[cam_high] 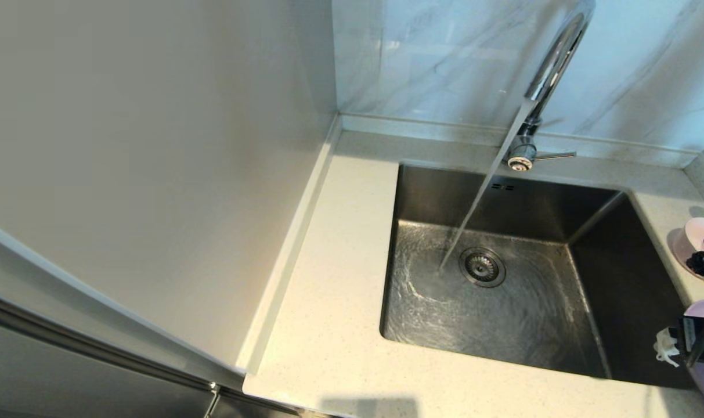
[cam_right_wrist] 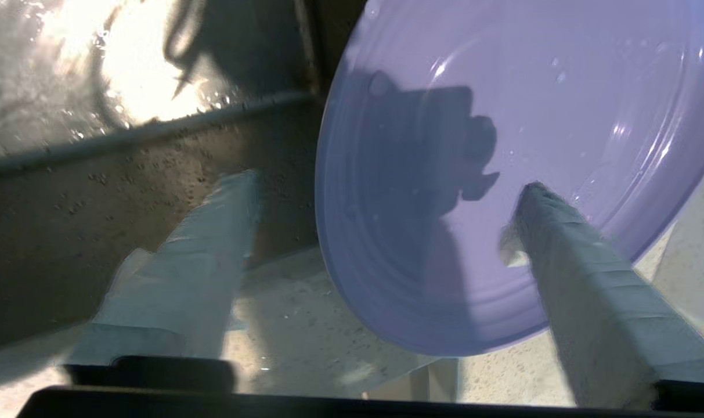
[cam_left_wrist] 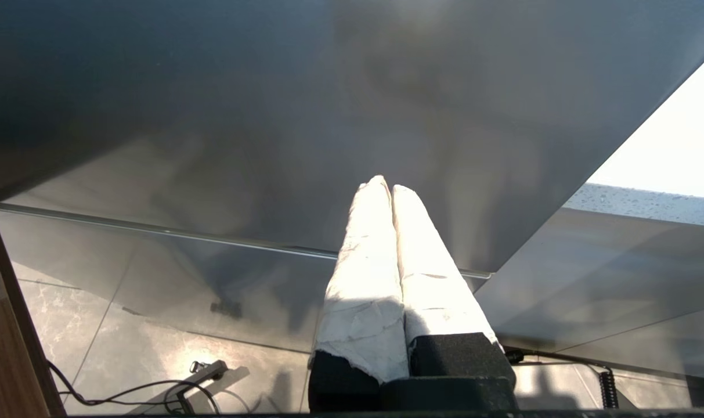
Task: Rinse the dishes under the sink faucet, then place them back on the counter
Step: Pick up the plate
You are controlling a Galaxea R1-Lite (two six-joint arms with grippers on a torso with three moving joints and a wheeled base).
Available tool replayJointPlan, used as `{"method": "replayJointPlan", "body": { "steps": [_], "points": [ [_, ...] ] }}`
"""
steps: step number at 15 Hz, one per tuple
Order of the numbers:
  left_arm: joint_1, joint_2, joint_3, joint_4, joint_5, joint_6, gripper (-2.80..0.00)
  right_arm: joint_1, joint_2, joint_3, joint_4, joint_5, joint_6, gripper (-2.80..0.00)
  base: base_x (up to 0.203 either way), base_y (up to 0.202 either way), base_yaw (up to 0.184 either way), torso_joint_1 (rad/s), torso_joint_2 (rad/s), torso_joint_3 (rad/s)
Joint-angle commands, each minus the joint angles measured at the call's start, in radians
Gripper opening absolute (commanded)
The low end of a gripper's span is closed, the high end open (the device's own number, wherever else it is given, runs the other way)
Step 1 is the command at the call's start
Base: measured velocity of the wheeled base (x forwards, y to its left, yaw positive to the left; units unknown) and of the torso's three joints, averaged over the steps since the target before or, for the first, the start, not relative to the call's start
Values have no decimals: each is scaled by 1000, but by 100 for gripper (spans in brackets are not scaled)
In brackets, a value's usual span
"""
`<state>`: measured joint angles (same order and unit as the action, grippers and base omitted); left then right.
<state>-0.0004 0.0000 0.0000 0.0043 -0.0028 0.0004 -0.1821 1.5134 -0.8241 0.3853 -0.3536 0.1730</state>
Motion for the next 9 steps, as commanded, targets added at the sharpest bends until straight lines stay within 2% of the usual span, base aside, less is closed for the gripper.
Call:
{"method": "replayJointPlan", "body": {
  "steps": [1, 5, 7, 9],
  "points": [
    [0, 0, 0, 0, 0, 0, -280, 0, 10, 4, 4, -2, -1, -280, 0, 0, 0, 0, 0, 0],
    [0, 0, 0, 0, 0, 0, -280, 2, -20, 26, 6, 0, -8, -280, 0, 0, 0, 0, 0, 0],
    [0, 0, 0, 0, 0, 0, -280, 3, -68, 32, 14, 18, -44, -280, 0, 0, 0, 0, 0, 0],
    [0, 0, 0, 0, 0, 0, -280, 6, -120, 28, 98, 63, -63, -280, 0, 0, 0, 0, 0, 0]
  ]
}}
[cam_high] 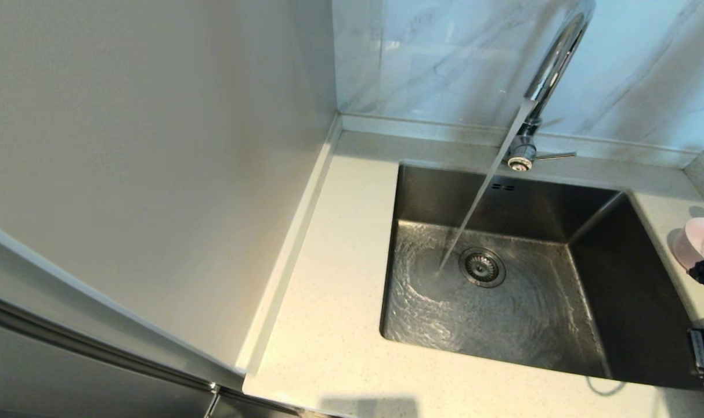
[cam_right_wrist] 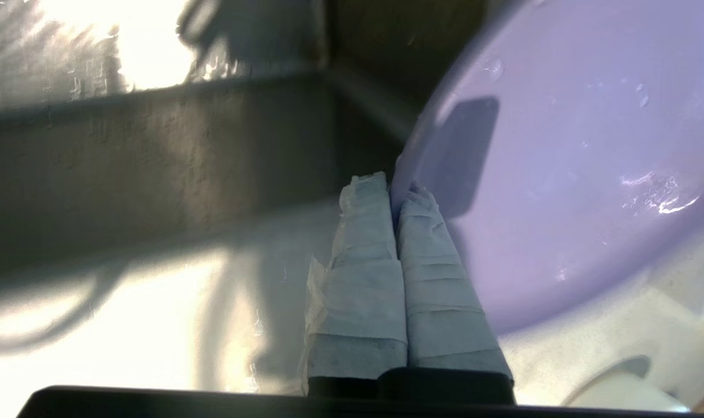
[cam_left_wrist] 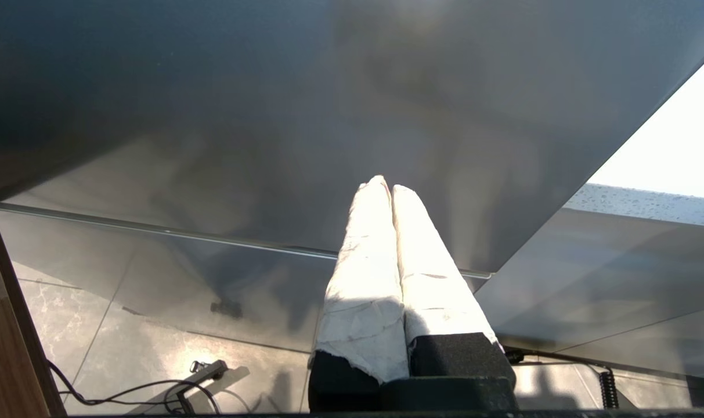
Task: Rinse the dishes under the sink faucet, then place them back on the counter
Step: Pick up the plate
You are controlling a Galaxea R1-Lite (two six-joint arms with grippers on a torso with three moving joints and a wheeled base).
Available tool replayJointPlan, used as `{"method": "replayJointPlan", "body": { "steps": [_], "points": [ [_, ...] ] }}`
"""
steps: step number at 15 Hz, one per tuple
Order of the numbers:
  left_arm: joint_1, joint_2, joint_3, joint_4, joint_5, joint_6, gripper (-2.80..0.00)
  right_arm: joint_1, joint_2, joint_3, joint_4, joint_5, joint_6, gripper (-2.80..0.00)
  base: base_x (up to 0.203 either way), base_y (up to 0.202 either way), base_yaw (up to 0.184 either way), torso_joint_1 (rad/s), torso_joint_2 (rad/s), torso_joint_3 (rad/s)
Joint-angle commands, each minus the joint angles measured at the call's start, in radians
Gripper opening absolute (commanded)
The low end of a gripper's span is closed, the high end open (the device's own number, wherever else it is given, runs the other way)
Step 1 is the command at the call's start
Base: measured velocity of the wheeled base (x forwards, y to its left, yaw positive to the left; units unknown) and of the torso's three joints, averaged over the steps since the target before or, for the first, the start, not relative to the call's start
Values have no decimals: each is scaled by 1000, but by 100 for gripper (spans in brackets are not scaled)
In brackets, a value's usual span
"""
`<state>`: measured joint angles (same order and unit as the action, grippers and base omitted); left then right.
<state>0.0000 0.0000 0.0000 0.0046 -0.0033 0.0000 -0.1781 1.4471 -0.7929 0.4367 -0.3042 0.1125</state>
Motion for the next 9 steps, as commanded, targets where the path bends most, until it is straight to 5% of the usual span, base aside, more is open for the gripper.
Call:
{"method": "replayJointPlan", "body": {
  "steps": [1, 5, 9],
  "points": [
    [0, 0, 0, 0, 0, 0, -280, 3, -67, -12, 96, 34, -4, -280, 0, 0, 0, 0, 0, 0],
    [0, 0, 0, 0, 0, 0, -280, 4, -148, -44, 170, 70, -6, -280, 0, 0, 0, 0, 0, 0],
    [0, 0, 0, 0, 0, 0, -280, 39, -237, -292, 532, 187, -2, -280, 0, 0, 0, 0, 0, 0]
  ]
}}
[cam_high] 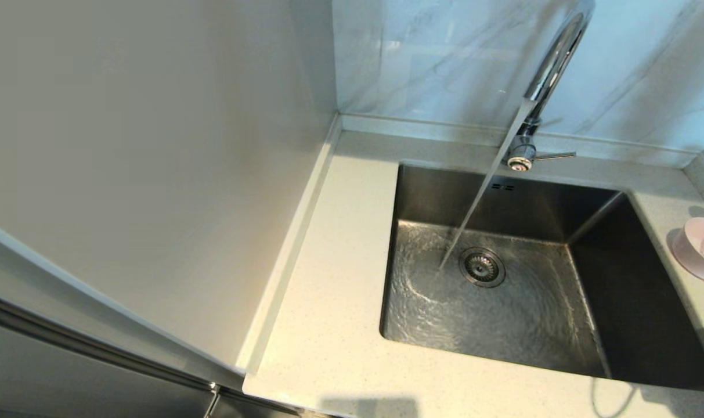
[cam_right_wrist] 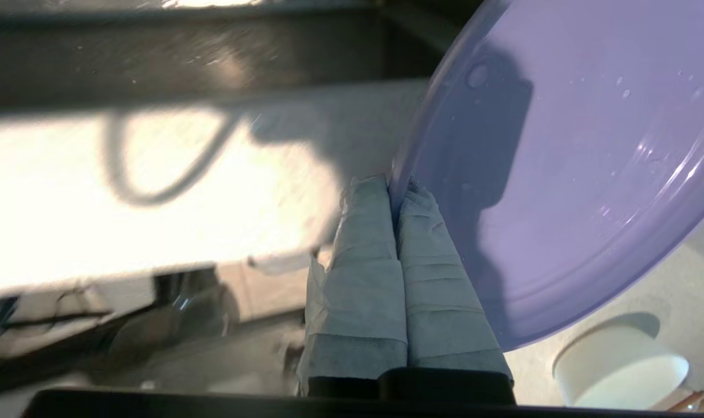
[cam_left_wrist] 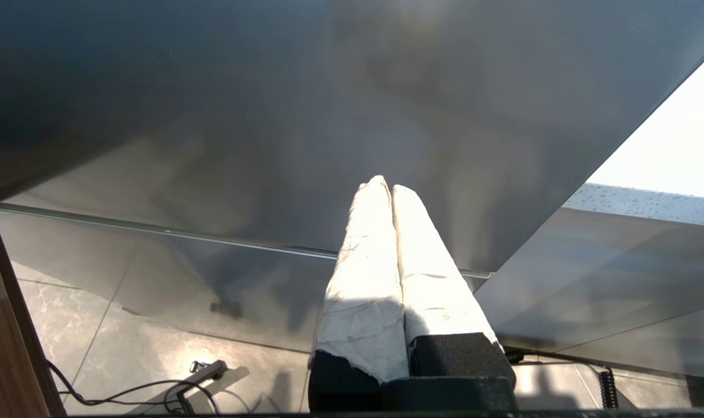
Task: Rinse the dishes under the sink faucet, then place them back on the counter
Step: Pick up the plate
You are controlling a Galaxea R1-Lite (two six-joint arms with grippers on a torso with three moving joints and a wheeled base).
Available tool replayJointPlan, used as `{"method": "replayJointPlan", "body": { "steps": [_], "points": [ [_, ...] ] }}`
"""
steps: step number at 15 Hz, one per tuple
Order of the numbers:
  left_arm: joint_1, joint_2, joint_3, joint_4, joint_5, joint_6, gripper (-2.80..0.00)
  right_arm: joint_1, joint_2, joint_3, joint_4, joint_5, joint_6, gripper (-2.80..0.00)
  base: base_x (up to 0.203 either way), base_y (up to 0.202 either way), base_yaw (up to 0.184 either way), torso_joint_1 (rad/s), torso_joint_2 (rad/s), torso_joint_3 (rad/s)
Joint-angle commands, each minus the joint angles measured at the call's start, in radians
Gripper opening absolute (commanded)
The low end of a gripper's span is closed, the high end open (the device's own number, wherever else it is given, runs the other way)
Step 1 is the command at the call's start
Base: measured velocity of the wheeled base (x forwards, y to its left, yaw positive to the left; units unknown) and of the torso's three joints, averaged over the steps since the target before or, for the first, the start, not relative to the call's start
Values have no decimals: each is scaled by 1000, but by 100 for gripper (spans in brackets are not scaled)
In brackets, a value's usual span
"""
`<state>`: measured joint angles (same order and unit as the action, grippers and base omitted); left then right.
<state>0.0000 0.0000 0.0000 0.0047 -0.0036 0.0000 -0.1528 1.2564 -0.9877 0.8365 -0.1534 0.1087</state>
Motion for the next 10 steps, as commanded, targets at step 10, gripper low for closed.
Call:
{"method": "replayJointPlan", "body": {
  "steps": [10],
  "points": [
    [0, 0, 0, 0, 0, 0, -280, 299, 97, -404, 179, 463, -312, -280, 0, 0, 0, 0, 0, 0]
  ]
}}
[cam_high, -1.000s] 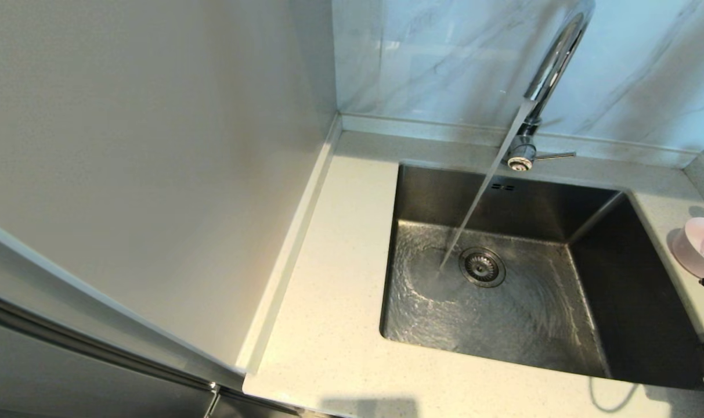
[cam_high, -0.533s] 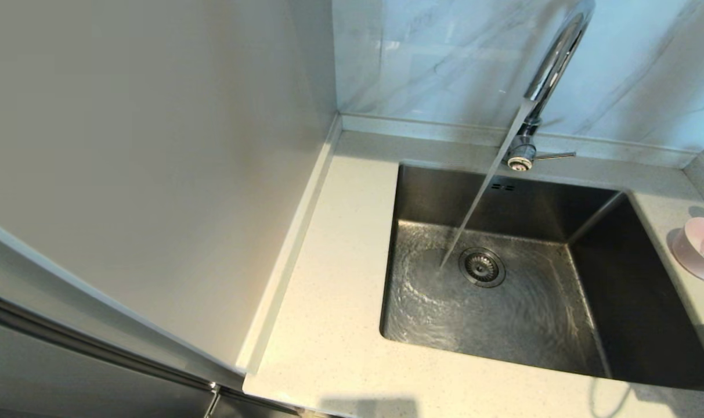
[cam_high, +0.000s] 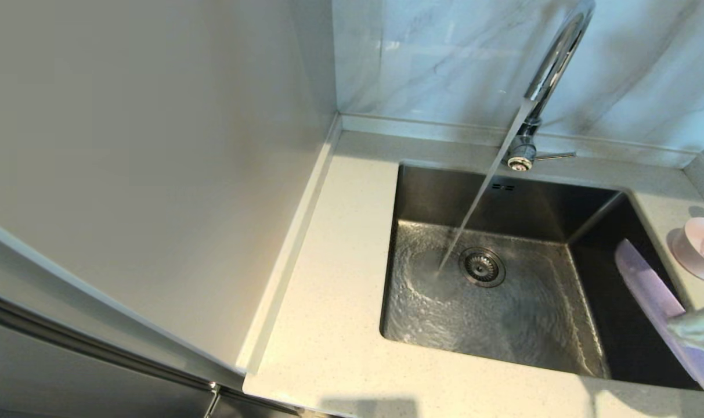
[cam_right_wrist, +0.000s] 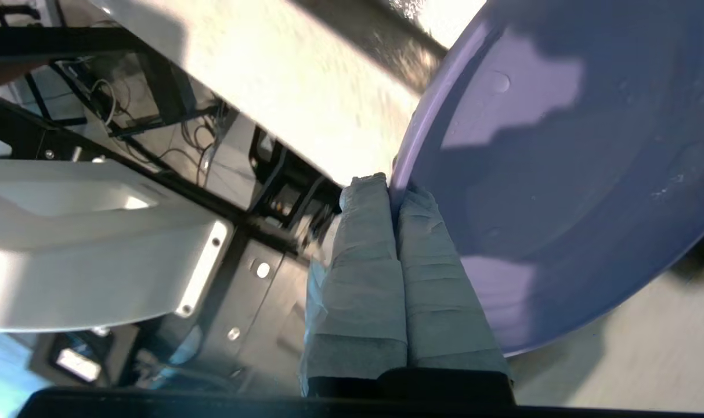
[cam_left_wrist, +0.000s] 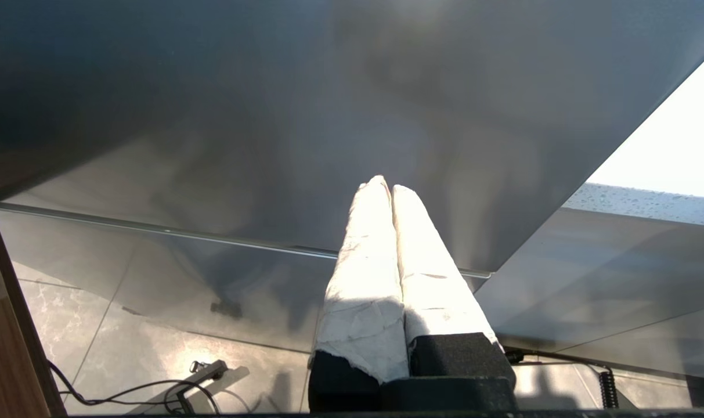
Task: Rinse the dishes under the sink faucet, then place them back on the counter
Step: Pick up the plate, then rinse the plate
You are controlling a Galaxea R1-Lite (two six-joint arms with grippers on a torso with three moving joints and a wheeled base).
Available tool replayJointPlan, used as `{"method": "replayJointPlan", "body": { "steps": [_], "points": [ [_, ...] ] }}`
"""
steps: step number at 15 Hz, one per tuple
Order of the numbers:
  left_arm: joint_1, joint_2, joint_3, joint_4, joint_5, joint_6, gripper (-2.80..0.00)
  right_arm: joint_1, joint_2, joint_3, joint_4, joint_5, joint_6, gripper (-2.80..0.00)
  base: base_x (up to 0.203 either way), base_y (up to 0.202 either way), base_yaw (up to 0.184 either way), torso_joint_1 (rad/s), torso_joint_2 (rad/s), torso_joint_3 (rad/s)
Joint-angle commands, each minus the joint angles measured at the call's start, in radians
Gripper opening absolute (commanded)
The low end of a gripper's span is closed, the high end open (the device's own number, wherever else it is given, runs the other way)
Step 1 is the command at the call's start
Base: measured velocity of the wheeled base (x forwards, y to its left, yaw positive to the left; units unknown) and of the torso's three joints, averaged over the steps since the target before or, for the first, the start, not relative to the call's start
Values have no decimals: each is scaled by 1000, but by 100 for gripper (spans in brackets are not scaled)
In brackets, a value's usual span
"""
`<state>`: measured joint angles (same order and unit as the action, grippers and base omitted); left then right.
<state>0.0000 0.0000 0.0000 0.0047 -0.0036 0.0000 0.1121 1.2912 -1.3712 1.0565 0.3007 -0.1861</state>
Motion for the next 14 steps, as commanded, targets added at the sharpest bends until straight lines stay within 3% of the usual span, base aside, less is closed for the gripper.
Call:
{"method": "replayJointPlan", "body": {
  "steps": [1, 7, 11, 14],
  "points": [
    [0, 0, 0, 0, 0, 0, -280, 61, 95, -47, -83, 13, -25, -280, 0, 0, 0, 0, 0, 0],
    [0, 0, 0, 0, 0, 0, -280, 199, 303, -304, -133, 17, -15, -280, 0, 0, 0, 0, 0, 0],
    [0, 0, 0, 0, -1, 0, -280, 319, 414, -441, -135, 9, 45, -280, 0, 0, 0, 0, 0, 0],
    [0, 0, 0, 0, 1, 0, -280, 358, 506, -563, -135, -64, 107, -280, 0, 0, 0, 0, 0, 0]
  ]
}}
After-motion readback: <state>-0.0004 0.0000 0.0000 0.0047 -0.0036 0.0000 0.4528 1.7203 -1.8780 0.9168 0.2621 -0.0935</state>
